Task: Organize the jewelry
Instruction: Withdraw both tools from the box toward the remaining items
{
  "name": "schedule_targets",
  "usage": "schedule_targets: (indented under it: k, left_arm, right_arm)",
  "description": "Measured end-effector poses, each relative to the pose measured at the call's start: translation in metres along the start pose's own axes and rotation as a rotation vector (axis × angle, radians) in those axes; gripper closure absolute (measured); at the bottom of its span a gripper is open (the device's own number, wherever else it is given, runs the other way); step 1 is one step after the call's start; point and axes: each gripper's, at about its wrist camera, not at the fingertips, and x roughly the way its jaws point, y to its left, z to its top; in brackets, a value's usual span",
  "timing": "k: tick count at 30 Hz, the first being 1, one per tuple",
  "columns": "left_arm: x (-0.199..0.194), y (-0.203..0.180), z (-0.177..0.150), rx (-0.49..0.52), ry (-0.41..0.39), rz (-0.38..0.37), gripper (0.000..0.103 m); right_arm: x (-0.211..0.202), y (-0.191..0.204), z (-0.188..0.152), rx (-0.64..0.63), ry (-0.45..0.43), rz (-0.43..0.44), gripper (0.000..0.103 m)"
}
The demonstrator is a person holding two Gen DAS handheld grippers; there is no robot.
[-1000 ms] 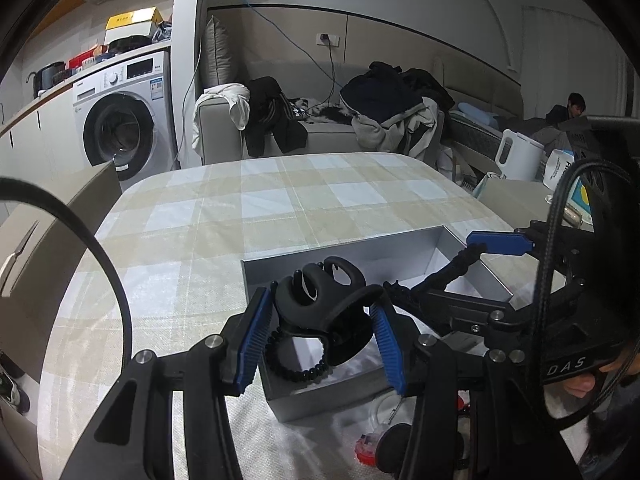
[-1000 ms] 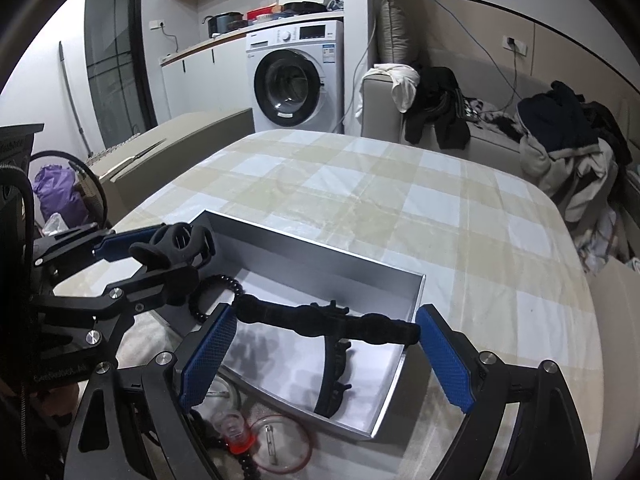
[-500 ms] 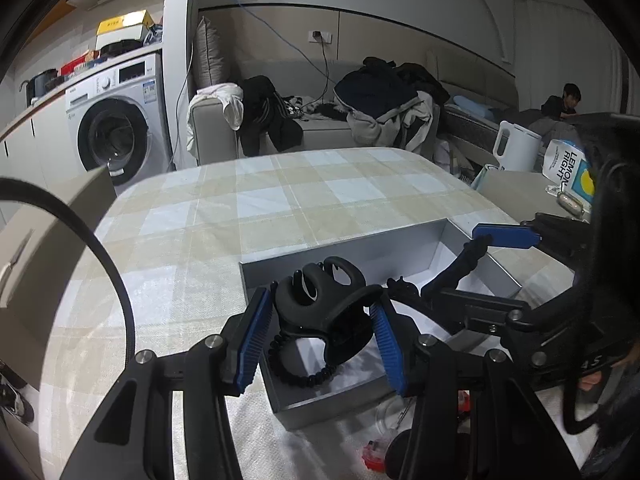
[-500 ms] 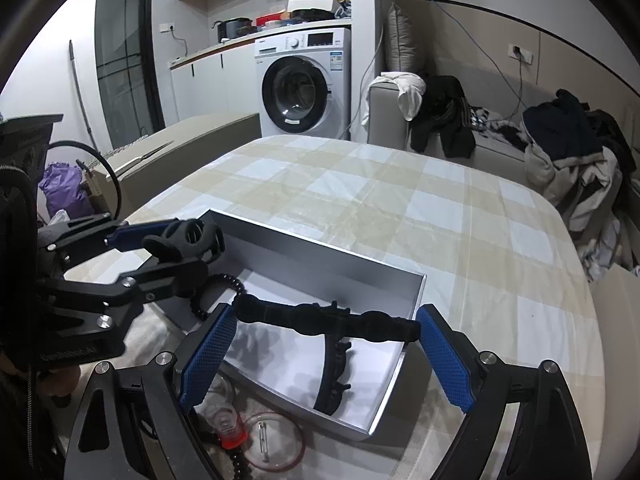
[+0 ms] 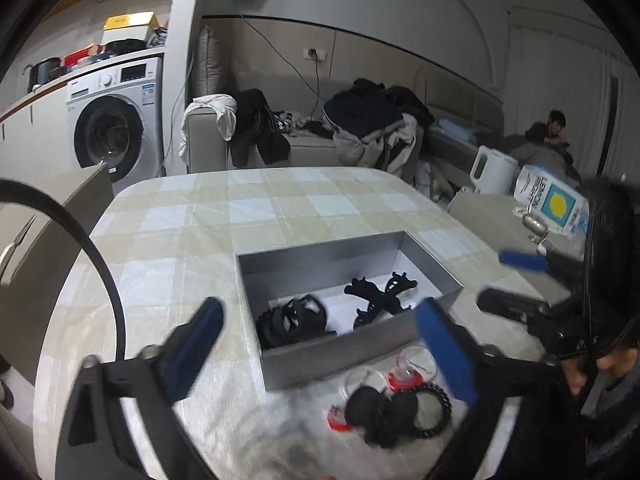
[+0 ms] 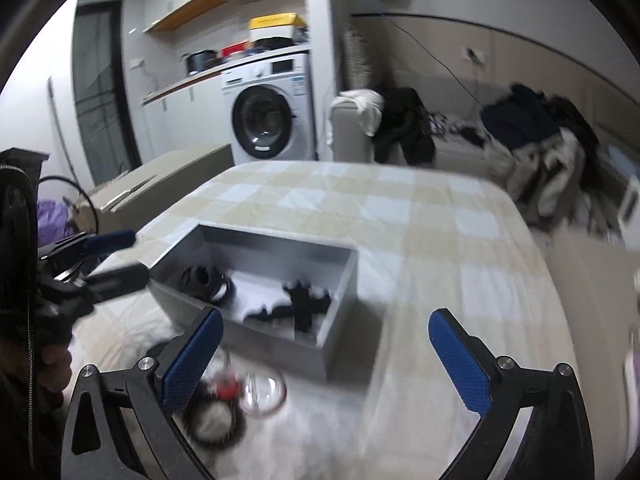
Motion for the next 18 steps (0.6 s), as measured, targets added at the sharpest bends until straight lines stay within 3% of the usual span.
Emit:
schedule_targets:
  k: [7,12,14,18]
  left_arm:
    - [-0.012,-0.009,-0.039,0.004,0.035,0.021,0.001]
    - [-0.008,-0.015,-0.043,0.02,0.051,0.009,0.001]
    - [-0.008,-0.015,-0.043,0.02,0.054,-0.001,0.001]
    - [-0.009,-0.017,-0.048,0.037,0.054,0.019,0.001]
  right_arm:
    - [-0.016,-0.011,-0.047,0.12,0.037,0.079,0.0]
    - [-0.002,0.004,-0.058,0.063,0.121,0.145,0.03]
    - [0.004,0.009,-0.059,0.064,0.154,0.167,0.048]
    - [0.011,0.017,-0.058,0.059,0.184,0.185,0.053]
